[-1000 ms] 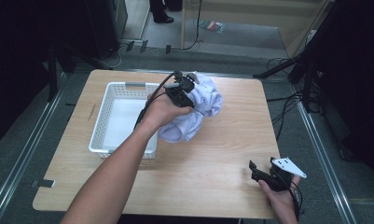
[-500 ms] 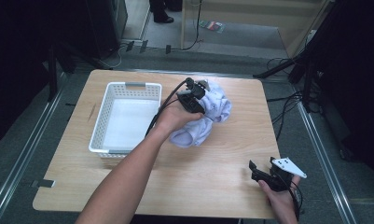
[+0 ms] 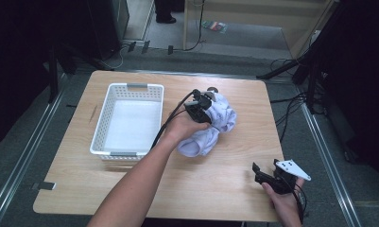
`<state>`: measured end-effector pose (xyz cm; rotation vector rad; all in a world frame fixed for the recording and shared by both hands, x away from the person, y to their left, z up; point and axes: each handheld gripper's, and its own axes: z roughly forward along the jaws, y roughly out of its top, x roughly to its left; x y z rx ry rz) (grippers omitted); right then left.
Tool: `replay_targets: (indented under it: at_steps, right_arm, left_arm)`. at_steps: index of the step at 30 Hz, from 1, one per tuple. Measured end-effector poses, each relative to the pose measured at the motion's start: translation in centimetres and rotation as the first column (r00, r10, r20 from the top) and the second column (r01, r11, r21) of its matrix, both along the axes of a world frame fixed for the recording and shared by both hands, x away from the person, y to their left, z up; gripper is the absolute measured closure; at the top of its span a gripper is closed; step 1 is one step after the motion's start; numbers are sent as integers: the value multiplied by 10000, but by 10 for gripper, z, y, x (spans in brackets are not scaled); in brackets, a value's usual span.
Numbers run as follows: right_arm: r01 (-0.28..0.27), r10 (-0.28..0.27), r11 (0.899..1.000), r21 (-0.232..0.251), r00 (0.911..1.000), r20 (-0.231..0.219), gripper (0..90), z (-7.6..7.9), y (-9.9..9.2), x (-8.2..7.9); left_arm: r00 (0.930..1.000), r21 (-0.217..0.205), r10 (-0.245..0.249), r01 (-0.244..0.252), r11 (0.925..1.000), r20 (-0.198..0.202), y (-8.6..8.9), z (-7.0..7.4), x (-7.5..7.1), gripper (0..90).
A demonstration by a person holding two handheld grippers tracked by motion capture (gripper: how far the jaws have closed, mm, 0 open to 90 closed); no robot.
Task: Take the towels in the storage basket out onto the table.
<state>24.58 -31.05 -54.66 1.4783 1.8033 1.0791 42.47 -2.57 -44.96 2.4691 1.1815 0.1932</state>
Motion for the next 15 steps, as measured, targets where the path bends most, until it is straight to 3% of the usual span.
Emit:
replay_targets:
  at_steps: [10, 13, 15]
  right_arm:
    - [-6, 6, 10000, -6, 10000, 23, 139, 0, 0, 0]
    - [-2, 2, 10000, -3, 10000, 20, 139, 0, 0, 0]
    - [-9, 9, 10000, 3, 10000, 20, 139, 0, 0, 0]
  left_arm:
    - [9997, 98, -82, 84, 9999, -247, -6, -17, -3, 458]
    - [9994, 304, -48, 58, 9995, -331, -9, -19, -4, 340]
    - [9990, 251, 7, 4, 9997, -450, -9, -19, -4, 181]
